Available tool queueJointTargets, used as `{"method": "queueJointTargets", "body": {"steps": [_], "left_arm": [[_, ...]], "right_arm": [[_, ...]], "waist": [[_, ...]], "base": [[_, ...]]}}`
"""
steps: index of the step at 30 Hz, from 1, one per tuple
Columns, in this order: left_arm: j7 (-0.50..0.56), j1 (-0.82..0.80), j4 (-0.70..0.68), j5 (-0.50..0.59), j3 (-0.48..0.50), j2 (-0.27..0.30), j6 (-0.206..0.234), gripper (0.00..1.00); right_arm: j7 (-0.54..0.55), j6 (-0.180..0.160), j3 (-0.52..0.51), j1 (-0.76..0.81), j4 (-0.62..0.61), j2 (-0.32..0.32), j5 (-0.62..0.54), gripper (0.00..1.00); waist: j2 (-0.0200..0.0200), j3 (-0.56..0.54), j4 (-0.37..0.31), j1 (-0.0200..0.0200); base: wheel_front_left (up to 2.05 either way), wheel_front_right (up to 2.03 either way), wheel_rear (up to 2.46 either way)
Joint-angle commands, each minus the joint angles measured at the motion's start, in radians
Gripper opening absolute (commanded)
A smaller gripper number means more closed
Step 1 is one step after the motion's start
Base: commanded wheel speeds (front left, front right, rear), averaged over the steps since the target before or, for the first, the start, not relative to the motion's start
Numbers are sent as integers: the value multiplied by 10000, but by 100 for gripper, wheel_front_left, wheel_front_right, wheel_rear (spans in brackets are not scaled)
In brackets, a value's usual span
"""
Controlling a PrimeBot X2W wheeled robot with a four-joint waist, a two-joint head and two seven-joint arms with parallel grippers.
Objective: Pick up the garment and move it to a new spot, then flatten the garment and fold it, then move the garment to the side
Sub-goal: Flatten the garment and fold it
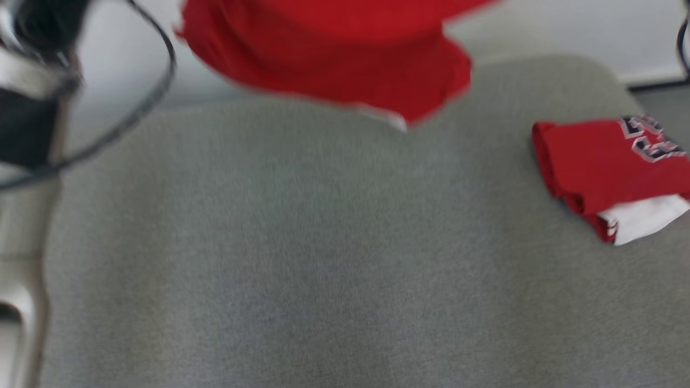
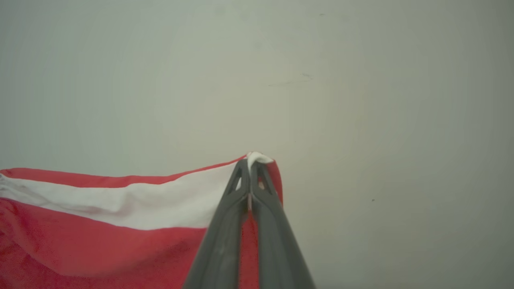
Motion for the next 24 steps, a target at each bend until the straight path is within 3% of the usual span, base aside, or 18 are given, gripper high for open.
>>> {"method": "queueJointTargets", "body": {"steps": [1, 5, 8, 12, 18, 24], "left_arm": [[-371, -508, 227, 264, -126, 114, -140, 0], [-2632, -2286, 1023, 1006, -581, 194, -345, 0], [-4293, -3070, 1402, 1087, -1480, 345, -358, 0], [-5814, -3719, 1538, 769, -3161, 862, -365, 0], [-6347, -3954, 1637, -559, -4383, 1227, -365, 0], [-6383, -3026, 880, -1457, -4574, 1587, -366, 0]], "right_arm": [[-407, 1, -91, -507, 344, 260, -262, 0], [-2550, -1, -409, -2366, 1749, 884, -1493, 0], [-3924, -1, -430, -3205, 2691, 1361, -2151, 0], [-4624, 1, -641, -3946, 3428, 1747, -2836, 0], [-4662, -1, -1526, -3461, 2831, 2118, -3704, 0], [-4668, -1, -1501, -2431, 2308, 2063, -3896, 0]], "waist": [[-1, 3524, 65, -1], [-1, 4945, -144, -1], [-1, 5627, -294, -1], [-1, 6152, -437, -1], [-1, 7015, -373, -1], [-1, 6990, -202, -1]], "base": [[0, 0, 0], [0, 0, 0], [0, 0, 0], [0, 0, 0], [0, 0, 0], [0, 0, 0]]}}
